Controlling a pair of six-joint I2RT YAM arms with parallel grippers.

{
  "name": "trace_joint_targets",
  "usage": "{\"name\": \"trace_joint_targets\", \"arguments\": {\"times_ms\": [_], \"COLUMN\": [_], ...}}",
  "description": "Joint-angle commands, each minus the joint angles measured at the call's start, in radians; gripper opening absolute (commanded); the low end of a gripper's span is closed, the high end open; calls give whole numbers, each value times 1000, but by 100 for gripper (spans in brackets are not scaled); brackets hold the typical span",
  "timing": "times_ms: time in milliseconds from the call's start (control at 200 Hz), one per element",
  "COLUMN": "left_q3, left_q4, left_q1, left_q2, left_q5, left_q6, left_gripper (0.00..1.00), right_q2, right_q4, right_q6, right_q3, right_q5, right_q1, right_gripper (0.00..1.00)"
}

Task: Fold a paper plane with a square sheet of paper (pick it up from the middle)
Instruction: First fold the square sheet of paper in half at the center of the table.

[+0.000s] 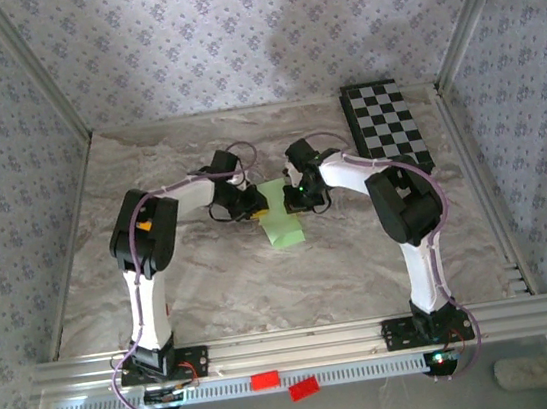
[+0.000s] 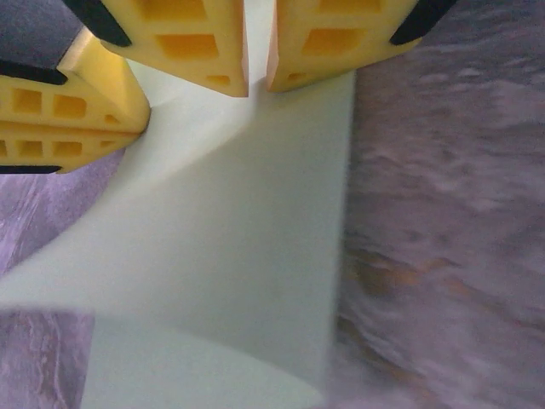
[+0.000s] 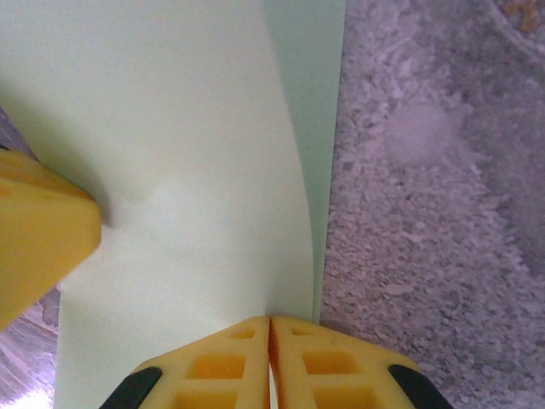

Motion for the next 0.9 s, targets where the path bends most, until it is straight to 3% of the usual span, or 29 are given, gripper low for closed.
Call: {"name": "trace_joint_targets", "arguments": {"times_ms": [0,160,400,630,900], "left_q3": [-45,-48,-48,27,53], "left_q4": [-41,-32,93,80,37], "left_q1": [72,83,3,-32,20], "left_q2": [-17,-95,-136,-19,53], "left_q5": [-103,-56,33,13,-68], "left_q6": [29,53,12,-10,32], "left_gripper": [17,18,18,18,18], "right_q2": [102,103,109,109,109], "right_q4": [-119,-124,-132,-132,-152], "right_q6": [-56,-77,-88,-91,-104], "right_q3": [-43,-31,-20,-20,-15], "right_q5": [132,135,127,116,113], "right_q1": [-22,-26,-27,-26,-27], "right_gripper": [10,10,10,10,10]}}
